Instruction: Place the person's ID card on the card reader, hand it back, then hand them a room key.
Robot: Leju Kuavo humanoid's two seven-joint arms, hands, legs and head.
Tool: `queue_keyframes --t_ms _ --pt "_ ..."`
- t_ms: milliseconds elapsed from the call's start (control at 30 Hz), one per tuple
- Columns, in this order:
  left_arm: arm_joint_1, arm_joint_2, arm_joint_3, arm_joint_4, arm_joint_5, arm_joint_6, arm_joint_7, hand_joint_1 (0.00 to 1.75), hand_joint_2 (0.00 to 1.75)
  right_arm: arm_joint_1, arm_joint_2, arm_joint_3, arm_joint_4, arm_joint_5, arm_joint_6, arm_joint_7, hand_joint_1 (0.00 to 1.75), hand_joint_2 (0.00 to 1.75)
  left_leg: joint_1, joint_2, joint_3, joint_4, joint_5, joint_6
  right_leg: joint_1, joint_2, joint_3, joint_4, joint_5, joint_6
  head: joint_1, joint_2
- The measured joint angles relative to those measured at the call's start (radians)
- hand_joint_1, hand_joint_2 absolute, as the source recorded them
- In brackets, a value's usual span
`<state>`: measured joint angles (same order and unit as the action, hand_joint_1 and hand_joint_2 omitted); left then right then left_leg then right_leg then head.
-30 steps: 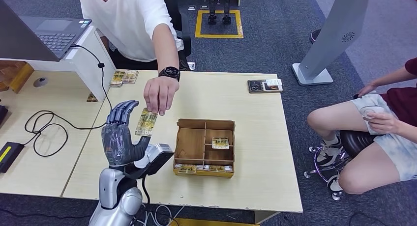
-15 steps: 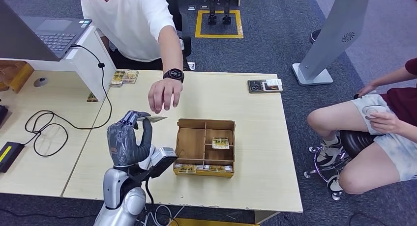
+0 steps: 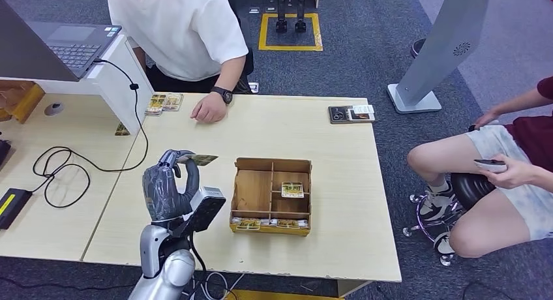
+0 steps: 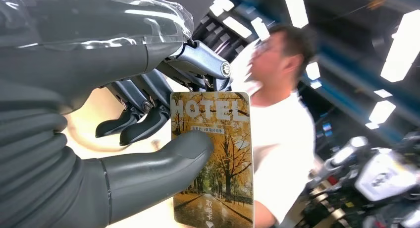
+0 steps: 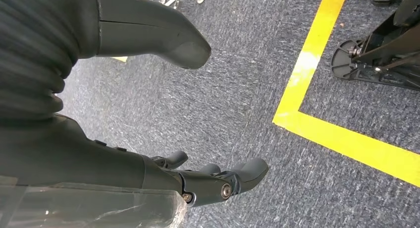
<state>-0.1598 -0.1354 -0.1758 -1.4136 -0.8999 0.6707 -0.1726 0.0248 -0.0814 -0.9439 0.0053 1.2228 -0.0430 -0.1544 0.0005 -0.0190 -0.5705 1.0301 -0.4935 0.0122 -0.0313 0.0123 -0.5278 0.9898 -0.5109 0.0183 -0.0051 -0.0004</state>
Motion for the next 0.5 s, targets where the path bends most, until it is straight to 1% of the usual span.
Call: queue_keyframes --t_ms 100,167,267,333,400,500 --pt "-0.014 0.044 -0.055 0.012 0.14 -0.014 0.097 1.75 1.75 0.0 0.0 0.0 0.0 -0.011 -0.005 0.003 0.0 1.75 0.0 0.0 0.0 0.0 0.0 0.0 0.0 0.0 0.0 0.0 0.0 0.0 0.0 0.0" --pt "-0.024 0.076 -0.095 0.023 0.248 -0.047 0.141 1.75 1.75 0.0 0.0 0.0 0.0 -0.016 -0.009 0.008 0.0 1.75 0.0 0.0 0.0 0.0 0.0 0.0 0.0 0.0 0.0 0.0 0.0 0.0 0.0 0.0" --pt "-0.045 0.119 -0.144 0.049 0.43 -0.112 0.167 1.75 1.75 0.0 0.0 0.0 0.0 -0.028 -0.012 0.013 0.0 1.75 0.0 0.0 0.0 0.0 0.0 0.0 0.0 0.0 0.0 0.0 0.0 0.0 0.0 0.0" --pt "-0.06 0.144 -0.168 0.072 0.514 -0.14 0.17 1.75 1.75 0.0 0.0 0.0 0.0 -0.03 -0.013 0.016 0.0 1.75 0.0 0.0 0.0 0.0 0.0 0.0 0.0 0.001 0.0 0.0 0.0 0.0 0.0 0.0" --pt "-0.074 0.165 -0.187 0.093 0.527 -0.148 0.18 1.75 1.75 -0.001 0.0 0.0 0.0 -0.032 -0.014 0.014 0.0 1.75 0.0 0.0 0.0 0.0 0.0 0.0 0.0 0.001 0.0 0.0 0.0 0.0 0.0 0.0" --pt "-0.09 0.198 -0.22 0.116 0.444 -0.142 0.23 1.75 1.75 -0.003 0.0 0.0 0.0 -0.044 -0.019 0.005 0.0 1.75 0.0 0.0 0.0 0.0 0.0 0.0 0.0 0.001 0.0 0.0 0.0 0.0 0.0 0.0"
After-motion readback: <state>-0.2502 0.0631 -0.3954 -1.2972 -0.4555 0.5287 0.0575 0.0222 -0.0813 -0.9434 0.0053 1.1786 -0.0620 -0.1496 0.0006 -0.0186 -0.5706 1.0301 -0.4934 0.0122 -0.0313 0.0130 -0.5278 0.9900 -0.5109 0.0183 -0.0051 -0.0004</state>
